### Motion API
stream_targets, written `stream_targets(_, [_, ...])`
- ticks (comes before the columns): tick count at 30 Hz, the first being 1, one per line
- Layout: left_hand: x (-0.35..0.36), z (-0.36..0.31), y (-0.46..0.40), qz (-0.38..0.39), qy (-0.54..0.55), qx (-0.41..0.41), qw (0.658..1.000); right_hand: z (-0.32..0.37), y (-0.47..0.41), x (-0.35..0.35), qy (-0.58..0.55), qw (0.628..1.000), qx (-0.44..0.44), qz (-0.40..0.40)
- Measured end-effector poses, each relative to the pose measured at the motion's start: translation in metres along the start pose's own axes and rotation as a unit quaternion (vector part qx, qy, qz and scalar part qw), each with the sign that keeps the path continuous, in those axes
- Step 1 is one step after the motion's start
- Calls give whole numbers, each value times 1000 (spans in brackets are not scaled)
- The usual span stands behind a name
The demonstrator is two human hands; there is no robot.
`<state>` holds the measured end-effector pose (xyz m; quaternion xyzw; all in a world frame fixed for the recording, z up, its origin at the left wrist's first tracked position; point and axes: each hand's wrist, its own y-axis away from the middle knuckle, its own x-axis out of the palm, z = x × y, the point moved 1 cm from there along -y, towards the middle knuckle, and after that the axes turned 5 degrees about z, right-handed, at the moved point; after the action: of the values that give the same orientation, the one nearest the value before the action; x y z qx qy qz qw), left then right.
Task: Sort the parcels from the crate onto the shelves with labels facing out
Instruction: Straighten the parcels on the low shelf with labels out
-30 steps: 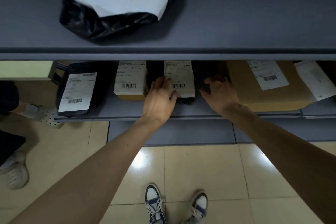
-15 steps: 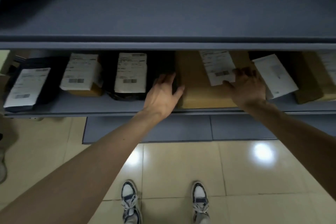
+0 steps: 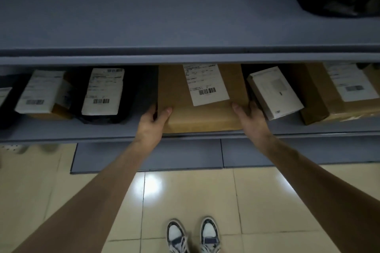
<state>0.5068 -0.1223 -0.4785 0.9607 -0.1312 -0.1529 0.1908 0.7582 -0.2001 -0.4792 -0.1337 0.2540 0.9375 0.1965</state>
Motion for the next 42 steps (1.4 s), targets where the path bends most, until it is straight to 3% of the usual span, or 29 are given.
stream_targets(10, [8, -3, 8, -22, 25, -14, 999, -6, 1, 3, -44, 999, -3, -14])
stream_targets(28, [10, 23, 67, 9, 92, 101, 991, -36, 65, 5, -127, 985, -112, -9])
stream_targets(42, [4, 53, 90, 14, 80, 52, 995, -61, 92, 14, -117, 989, -87, 11])
